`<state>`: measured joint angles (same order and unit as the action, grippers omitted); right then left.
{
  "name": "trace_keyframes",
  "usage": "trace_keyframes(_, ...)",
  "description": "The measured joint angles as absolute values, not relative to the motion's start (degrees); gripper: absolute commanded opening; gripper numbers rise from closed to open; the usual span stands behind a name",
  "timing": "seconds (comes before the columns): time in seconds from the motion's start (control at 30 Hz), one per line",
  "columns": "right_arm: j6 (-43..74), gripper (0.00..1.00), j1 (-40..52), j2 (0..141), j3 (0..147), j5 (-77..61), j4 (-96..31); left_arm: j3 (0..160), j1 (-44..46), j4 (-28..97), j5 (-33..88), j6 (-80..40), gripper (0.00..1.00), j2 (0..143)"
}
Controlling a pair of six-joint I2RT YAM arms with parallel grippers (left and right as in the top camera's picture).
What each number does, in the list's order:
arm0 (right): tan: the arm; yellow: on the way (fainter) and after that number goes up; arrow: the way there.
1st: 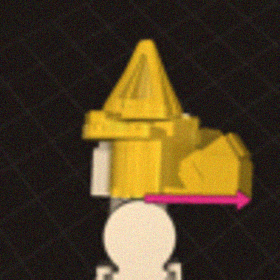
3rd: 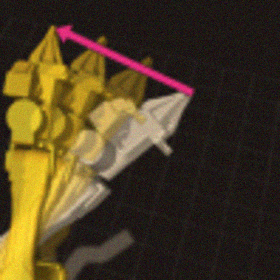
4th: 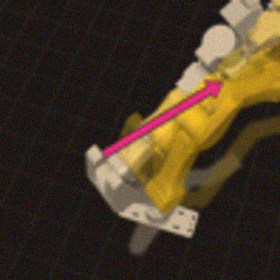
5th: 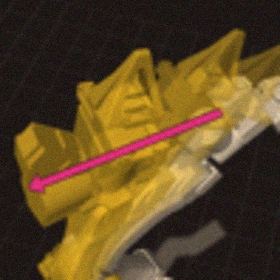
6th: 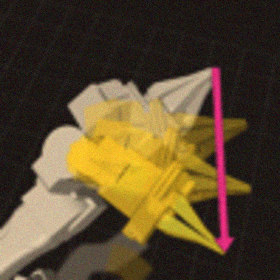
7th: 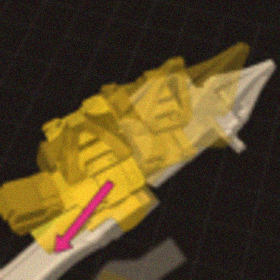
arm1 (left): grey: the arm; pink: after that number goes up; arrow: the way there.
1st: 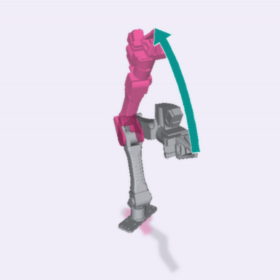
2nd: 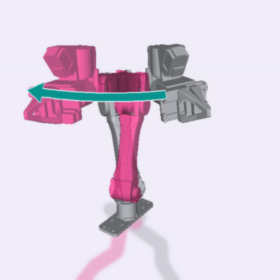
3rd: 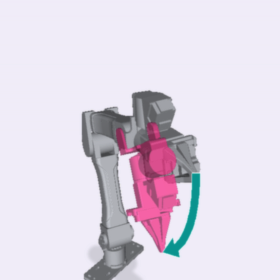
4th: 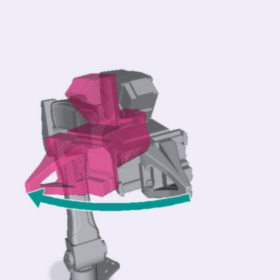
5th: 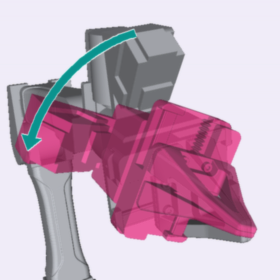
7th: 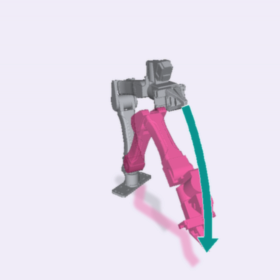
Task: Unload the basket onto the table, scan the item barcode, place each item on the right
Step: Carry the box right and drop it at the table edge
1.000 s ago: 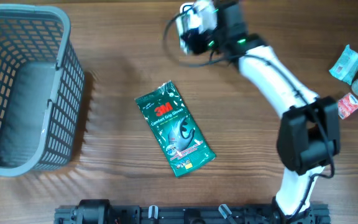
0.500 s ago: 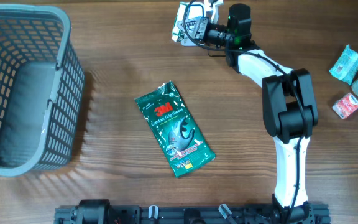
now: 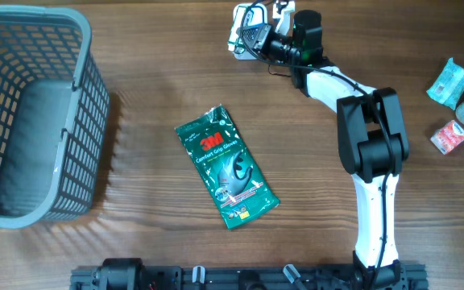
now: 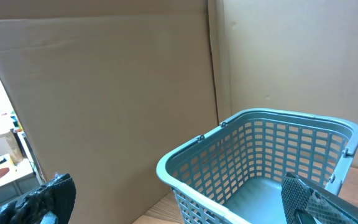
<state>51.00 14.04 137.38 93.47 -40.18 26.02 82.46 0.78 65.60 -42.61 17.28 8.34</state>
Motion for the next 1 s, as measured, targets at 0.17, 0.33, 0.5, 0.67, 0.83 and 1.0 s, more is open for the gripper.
trace_keyframes(0.17,47.51,0.1,13.26,137.38,93.47,-44.34,25.93,82.46,0.78,65.6,-42.61,17.3,1.0,8.32)
trace_keyframes(0.33,39.97,0.08,7.09,136.49,93.78,-50.81,10.13,82.46,0.78,65.65,-42.61,17.3,1.0,8.34)
trace_keyframes(0.5,23.24,0.05,-7.09,128.31,93.89,-37.39,-25.47,82.46,0.78,65.65,-42.61,17.28,1.0,8.32)
trace_keyframes(0.67,20.95,0.75,-20.51,124.51,94.11,-2.87,-41.1,82.46,0.78,65.6,-42.61,17.28,1.0,8.32)
trace_keyframes(0.83,20.91,1.0,-28.36,124.46,94.35,1.74,-39.7,82.46,0.78,65.6,-42.61,17.28,1.0,8.32)
trace_keyframes(1.0,20.93,0.99,-24.1,116.68,94.87,-16.32,-43.7,82.46,0.78,65.58,-42.61,17.28,1.0,8.32)
